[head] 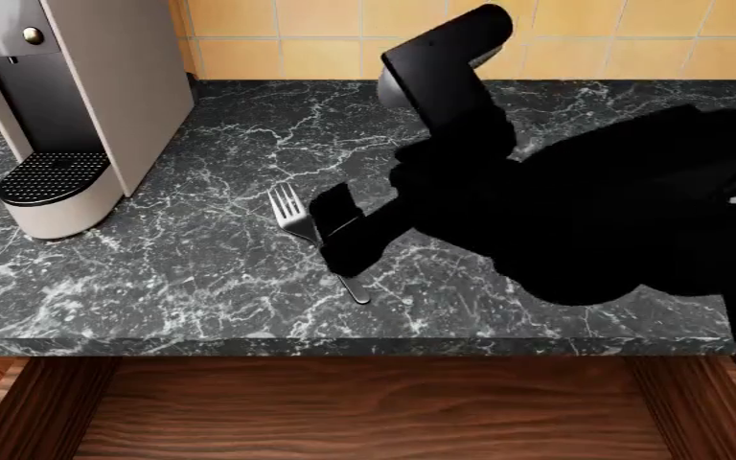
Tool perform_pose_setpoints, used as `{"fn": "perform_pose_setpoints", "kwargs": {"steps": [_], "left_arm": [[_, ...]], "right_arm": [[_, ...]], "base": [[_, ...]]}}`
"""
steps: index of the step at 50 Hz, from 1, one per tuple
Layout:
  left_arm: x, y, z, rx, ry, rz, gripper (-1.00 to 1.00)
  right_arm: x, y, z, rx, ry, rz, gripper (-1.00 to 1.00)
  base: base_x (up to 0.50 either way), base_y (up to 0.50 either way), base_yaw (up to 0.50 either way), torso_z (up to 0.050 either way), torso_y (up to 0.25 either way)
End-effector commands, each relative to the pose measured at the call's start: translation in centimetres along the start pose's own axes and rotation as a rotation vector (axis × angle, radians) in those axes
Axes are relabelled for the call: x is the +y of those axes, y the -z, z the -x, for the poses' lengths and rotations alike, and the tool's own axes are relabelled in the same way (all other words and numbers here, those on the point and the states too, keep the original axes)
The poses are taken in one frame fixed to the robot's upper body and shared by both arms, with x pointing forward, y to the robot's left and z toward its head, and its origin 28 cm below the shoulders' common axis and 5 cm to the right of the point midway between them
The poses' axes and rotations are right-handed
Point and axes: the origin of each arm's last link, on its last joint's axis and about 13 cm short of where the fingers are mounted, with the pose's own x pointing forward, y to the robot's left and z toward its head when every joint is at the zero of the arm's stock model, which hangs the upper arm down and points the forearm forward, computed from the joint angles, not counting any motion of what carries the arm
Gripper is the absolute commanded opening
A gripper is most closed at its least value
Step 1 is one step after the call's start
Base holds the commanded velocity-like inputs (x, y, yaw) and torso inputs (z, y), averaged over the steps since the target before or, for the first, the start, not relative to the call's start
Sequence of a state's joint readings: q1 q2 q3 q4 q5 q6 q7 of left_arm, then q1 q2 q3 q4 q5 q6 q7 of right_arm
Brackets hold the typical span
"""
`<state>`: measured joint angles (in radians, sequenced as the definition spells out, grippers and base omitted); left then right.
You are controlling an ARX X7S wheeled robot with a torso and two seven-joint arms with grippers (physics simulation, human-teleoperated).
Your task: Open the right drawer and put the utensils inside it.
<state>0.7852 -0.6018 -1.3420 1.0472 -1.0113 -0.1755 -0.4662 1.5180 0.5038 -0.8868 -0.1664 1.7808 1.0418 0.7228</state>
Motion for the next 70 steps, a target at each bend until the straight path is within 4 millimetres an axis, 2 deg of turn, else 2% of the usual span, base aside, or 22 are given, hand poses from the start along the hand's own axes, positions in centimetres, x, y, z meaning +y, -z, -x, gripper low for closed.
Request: {"fn": "perform_pose_setpoints", "kwargs": {"steps": [1, 11, 22, 31, 45, 70], "left_arm": [[-0.1, 0.1, 0.1, 0.003, 0.0, 0.0, 1.0], [-0.2, 0.3, 0.1, 0.003, 0.003, 0.0, 1.0], [-0.2, 0.3, 0.2, 0.004, 0.004, 0.001, 1.0], [-0.3, 0.4, 0.2, 0.007, 0.003, 0.002, 1.0], [-0.3, 0.4, 0.1, 0.009, 0.004, -0.001, 1.0], [-0.5, 0.7, 0.3, 0.013, 0.007, -0.002, 1.0]], "right_arm": [[1.7, 0.1, -1.9, 0.068, 0.028, -0.024, 1.0], [2.6, 0.9, -4.0, 0.098, 0.046, -0.076, 1.0], [1.8, 0.8, -5.9, 0.071, 0.08, -0.207, 1.0], [1.4, 1.7, -7.7, 0.089, 0.085, -0.273, 1.0], [1.4, 2.6, -9.9, 0.125, 0.043, -0.288, 1.0], [1.8, 3.9, -11.7, 0.185, 0.01, -0.246, 1.0]], "base": [[0.0, 0.0, 0.0, 0.0, 0.0], [0.0, 0.0, 0.0, 0.0, 0.0], [0.0, 0.0, 0.0, 0.0, 0.0], [0.0, 0.0, 0.0, 0.0, 0.0], [0.0, 0.0, 0.0, 0.0, 0.0], [0.0, 0.0, 0.0, 0.0, 0.0]]}}
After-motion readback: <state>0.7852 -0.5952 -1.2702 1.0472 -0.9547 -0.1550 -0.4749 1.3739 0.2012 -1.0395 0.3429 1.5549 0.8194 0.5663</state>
